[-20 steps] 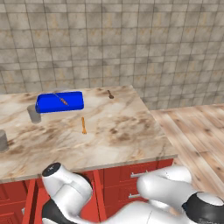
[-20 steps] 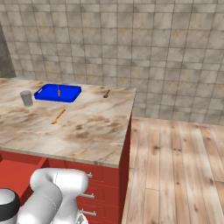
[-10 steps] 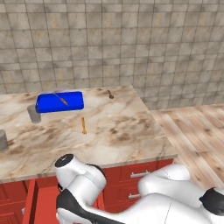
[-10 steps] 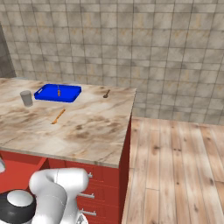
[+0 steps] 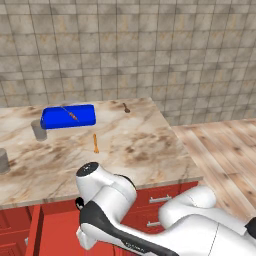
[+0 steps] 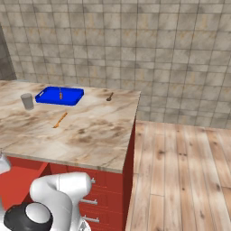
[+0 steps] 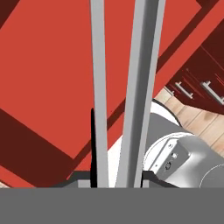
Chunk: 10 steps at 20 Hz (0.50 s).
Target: Take the tongs from the drawer on the left and place them on the dining counter next to the tray containing the kebab skewer.
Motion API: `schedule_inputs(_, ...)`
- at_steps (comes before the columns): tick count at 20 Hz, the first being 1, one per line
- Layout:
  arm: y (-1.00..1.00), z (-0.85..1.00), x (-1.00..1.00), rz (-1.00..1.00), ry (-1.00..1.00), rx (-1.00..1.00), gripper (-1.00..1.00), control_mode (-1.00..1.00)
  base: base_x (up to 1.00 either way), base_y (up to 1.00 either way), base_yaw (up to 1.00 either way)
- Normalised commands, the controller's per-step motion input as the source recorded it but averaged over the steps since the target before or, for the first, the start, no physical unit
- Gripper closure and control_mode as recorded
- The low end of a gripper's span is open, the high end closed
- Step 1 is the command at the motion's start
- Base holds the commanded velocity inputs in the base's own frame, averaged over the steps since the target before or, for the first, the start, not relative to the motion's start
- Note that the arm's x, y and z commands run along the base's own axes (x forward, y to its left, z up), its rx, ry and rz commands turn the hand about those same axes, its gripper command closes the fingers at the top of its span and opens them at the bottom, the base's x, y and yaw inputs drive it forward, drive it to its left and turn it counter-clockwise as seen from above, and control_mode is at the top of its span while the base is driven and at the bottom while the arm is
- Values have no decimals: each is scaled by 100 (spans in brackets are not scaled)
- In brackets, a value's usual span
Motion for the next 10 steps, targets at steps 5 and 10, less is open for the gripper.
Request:
schedule_inputs(5, -21, 48, 0, -3, -2, 0, 100, -100, 0, 0, 0)
schedule_inputs(10, -34, 45, 0, -4, -1, 0, 100, -100, 0, 0, 0)
